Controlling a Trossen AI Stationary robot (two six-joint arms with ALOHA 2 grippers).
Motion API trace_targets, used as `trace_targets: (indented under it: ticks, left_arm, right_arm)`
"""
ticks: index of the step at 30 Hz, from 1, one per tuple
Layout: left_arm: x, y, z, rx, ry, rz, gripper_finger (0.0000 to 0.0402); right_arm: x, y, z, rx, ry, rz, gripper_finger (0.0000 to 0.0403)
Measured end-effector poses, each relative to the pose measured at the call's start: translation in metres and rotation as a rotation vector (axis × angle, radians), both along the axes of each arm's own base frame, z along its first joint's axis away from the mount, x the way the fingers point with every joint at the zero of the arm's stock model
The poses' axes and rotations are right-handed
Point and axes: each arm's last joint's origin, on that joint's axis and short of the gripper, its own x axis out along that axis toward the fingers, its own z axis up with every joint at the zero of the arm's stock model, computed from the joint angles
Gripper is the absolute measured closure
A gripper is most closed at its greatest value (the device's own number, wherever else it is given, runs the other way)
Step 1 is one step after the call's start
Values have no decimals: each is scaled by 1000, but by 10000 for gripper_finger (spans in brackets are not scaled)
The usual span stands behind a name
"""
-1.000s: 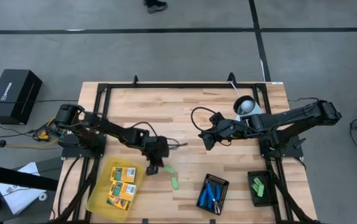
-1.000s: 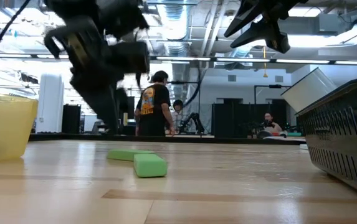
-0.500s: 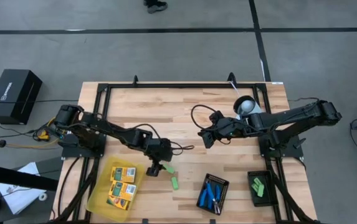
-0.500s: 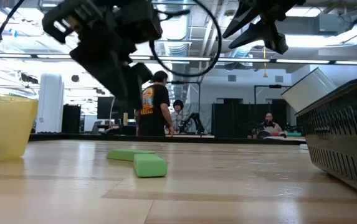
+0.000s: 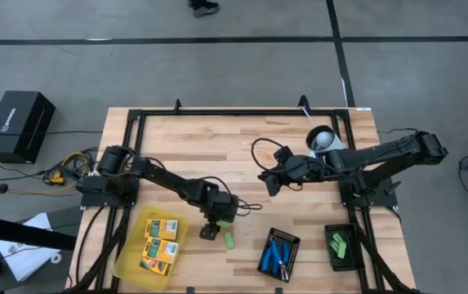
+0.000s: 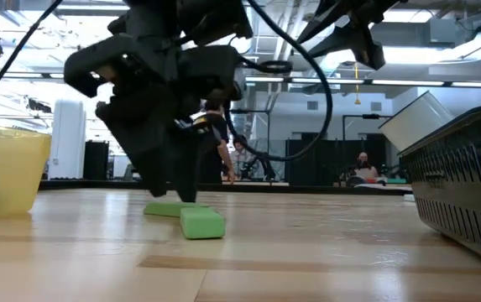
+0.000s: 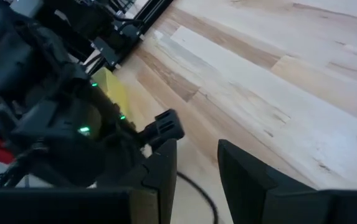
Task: Pick & Place School Supplies
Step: Put the green eraser into the right black bin
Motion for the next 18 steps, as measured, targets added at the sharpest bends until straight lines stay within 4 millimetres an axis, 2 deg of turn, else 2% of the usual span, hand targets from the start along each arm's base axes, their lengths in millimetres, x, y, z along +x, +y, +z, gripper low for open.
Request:
trace_targets:
  ticks: [6, 12, 15, 18]
  left_arm:
    - [1, -7, -24, 27, 78, -19, 171]
    - [4, -8, -29, 110, 42, -6, 193]
    - [6, -5, -31, 144, 18, 0, 244]
    - [8, -4, -34, 189, 8, 12, 338]
  right_arm:
    - [-1, 5, 0, 0, 1, 19, 294]
    - [-1, 7, 0, -1, 0, 23, 294]
    - [-1, 6, 0, -6, 2, 23, 294]
    - [-1, 4, 0, -9, 4, 17, 294]
